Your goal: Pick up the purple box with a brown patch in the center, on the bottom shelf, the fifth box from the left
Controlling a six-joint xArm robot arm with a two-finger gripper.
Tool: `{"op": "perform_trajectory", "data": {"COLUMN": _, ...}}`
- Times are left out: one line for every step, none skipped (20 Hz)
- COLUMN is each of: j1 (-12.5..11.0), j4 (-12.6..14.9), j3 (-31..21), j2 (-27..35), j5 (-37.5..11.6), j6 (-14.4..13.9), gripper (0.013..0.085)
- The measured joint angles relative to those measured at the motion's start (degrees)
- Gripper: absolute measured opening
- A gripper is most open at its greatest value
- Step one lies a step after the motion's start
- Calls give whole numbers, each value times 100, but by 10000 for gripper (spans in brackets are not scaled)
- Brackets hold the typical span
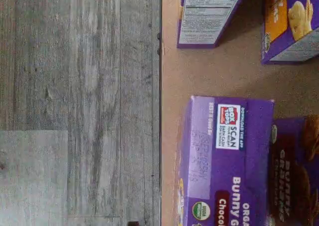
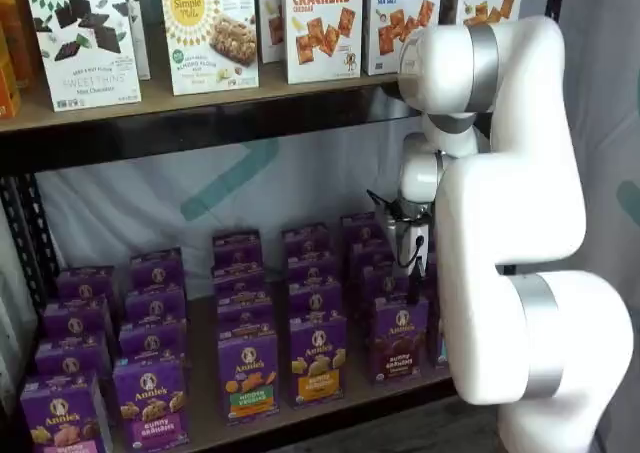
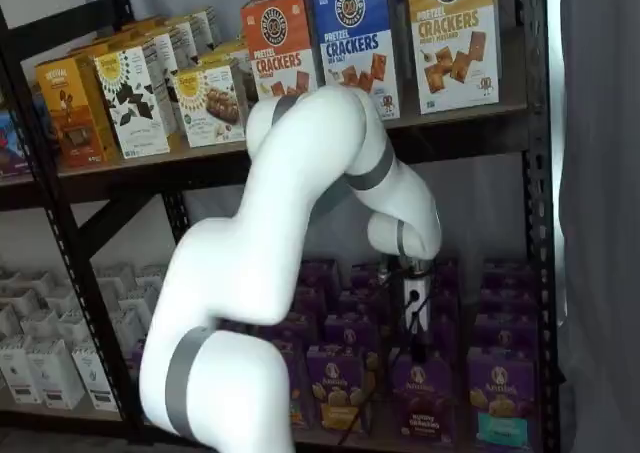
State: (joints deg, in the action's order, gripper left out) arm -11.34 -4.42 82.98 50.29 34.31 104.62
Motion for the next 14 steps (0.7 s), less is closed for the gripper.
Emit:
{"op": "perform_trajectory", "data": {"j1": -5, "j4": -25, "j3": -28, "j2": -23, "j5": 27, "j6": 29, "gripper": 850}}
{"op": "perform_trajectory", "data": {"j1": -22, "j4": -62, "j3": -133, "j2": -97, "j5": 47, "j6": 75, "gripper": 850}}
{"op": "perform_trajectory", "data": {"j1": -33, "j4": -74, "j3": -230, "j2": -161, "j5": 37, "j6": 96, "gripper": 850}}
{"op": "perform_trajectory", "data": {"j1": -39, "j4": -77, "j3": -316, "j2": -210, "j5": 13, "j6": 107, "gripper": 850}}
{"op": "perform_trajectory", "data": {"j1": -45, "j4": -79, "j3": -401, "j2": -259, "j5": -14, "j6": 117, "gripper": 850}}
{"op": "perform_trajectory", "data": {"j1": -51, "j4": -81, "j3": -467, "j2": -295, "j5": -38, "j6": 126, "gripper": 850}}
{"op": "perform_trajectory", "data": {"j1": -55, "j4": -84, "j3": -529, "j2": -327, "j5": -61, "j6": 136, "gripper": 850}}
{"op": "perform_trajectory", "data": {"j1": -57, "j4": -93, "j3": -574, "j2": -347, "j5": -80, "j6": 148, "gripper": 850}}
{"op": "perform_trajectory", "data": {"j1": -61, "j4": -114, "j3": -619, "j2": -366, "j5": -102, "j6": 170, "gripper": 850}}
{"op": "perform_trajectory", "data": {"j1": -63, "j4": -145, "j3": -648, "j2": -376, "j5": -117, "j6": 201, "gripper": 850}}
{"op": "perform_trajectory", "data": {"j1": -65, "j4": -185, "j3": -654, "j2": -377, "j5": -112, "j6": 238, "gripper": 850}}
{"op": "perform_trajectory", "data": {"j1": -66, "j4": -227, "j3": -647, "j2": -369, "j5": -96, "j6": 275, "gripper": 850}}
{"op": "perform_trajectory", "data": {"j1": -66, "j4": -272, "j3": -617, "j2": -344, "j5": -70, "j6": 311, "gripper": 850}}
{"op": "perform_trajectory", "data": {"j1": -62, "j4": -289, "j3": -584, "j2": -316, "j5": -53, "j6": 322, "gripper": 850}}
